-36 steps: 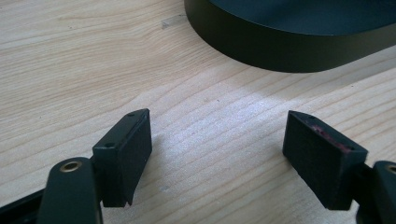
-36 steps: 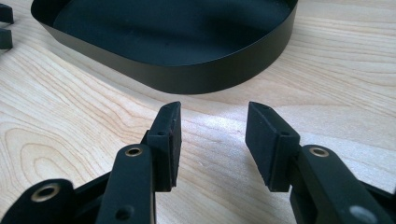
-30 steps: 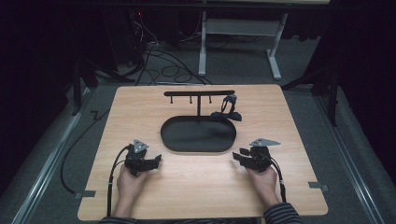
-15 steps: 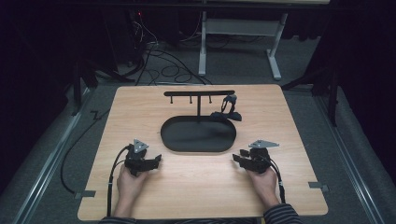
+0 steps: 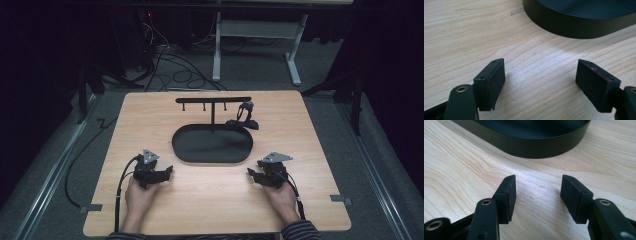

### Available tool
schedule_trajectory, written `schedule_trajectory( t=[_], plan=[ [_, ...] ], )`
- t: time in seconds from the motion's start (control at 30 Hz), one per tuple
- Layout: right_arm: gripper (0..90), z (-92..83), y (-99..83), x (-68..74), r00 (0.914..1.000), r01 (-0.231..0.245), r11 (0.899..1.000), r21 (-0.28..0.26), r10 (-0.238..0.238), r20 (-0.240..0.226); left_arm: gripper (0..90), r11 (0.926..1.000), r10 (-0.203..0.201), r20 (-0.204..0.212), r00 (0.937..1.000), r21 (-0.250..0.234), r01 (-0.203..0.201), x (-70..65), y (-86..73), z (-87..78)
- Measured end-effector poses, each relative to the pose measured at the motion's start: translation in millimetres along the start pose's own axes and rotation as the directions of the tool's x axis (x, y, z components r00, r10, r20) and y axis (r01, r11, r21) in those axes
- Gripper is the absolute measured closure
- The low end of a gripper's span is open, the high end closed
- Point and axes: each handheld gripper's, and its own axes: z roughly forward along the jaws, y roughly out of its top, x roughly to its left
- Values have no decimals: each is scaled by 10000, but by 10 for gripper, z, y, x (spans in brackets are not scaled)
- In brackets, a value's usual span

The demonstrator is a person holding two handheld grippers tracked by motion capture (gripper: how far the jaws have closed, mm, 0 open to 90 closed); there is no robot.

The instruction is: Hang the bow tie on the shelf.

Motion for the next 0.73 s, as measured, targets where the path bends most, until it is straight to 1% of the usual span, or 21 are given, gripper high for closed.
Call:
schedule_trajectory(
  t=[0.07,0.1,0.37,0.73],
  plan=[
    [465,3,2,32,9997,176,9998,86,-177,158,243,10000,0,0,10000,1,0,0,0,0],
    [455,5,2,37,9996,191,9998,79,-193,182,243,10000,1,1,10000,-1,-1,0,0,0],
    [432,6,2,40,9996,148,9998,98,-150,225,242,10000,4,0,10000,1,-4,0,0,0],
    [430,7,2,40,9997,137,9999,99,-139,223,242,10000,0,1,10000,1,0,0,0,0]
  ],
)
